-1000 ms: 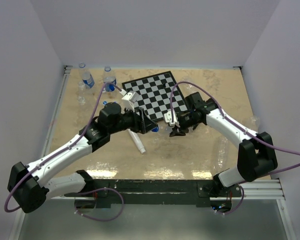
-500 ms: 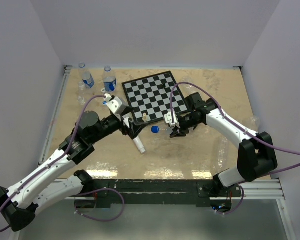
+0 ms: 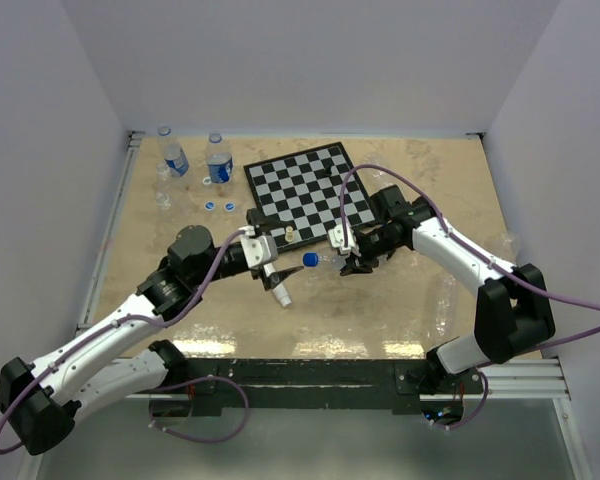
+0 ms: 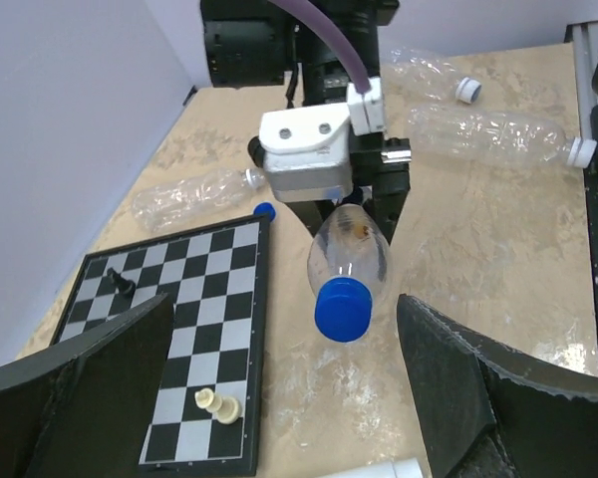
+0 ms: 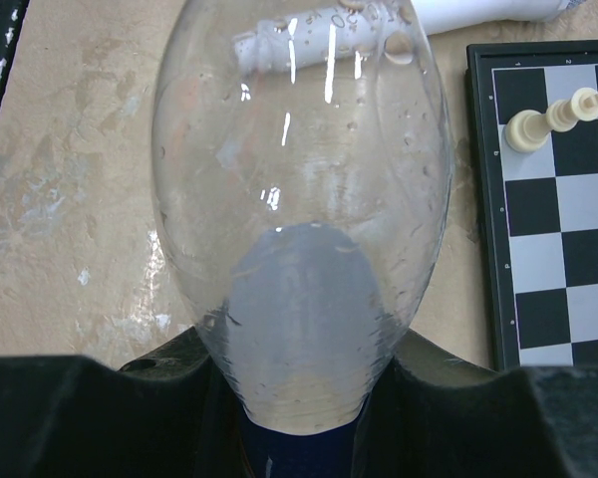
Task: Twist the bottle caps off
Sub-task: Unscrew the bottle cap from the plastic bottle.
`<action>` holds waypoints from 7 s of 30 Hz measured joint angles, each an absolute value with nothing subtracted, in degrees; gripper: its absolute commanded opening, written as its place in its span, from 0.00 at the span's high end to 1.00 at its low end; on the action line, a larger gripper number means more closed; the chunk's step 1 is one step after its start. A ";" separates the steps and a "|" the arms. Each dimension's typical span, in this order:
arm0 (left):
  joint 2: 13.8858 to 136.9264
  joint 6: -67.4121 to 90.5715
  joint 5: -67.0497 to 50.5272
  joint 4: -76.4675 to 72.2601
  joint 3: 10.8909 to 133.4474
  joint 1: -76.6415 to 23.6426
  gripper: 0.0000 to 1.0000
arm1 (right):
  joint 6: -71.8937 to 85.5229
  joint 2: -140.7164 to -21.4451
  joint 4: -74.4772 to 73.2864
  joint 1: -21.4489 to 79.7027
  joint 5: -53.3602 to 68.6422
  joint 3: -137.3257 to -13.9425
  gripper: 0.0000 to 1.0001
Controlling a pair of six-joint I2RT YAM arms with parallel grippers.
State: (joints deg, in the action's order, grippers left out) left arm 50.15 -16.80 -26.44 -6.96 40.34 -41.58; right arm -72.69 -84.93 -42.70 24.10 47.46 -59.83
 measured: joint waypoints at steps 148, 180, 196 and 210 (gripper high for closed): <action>70.87 51.64 -16.03 -1.43 46.92 -38.96 0.71 | -67.79 -86.41 -39.79 23.11 44.07 -59.88 0.93; 54.96 -15.20 -35.05 -8.95 33.47 -38.30 0.01 | -71.16 -86.41 -43.38 24.34 48.80 -60.51 0.92; 61.23 -15.46 -37.60 -19.25 33.19 -38.30 0.34 | -72.27 -88.14 -44.49 24.34 49.06 -60.77 0.92; 64.51 -13.04 -40.66 -20.78 33.30 -38.30 0.49 | -72.69 -88.77 -45.06 24.34 49.06 -60.86 0.92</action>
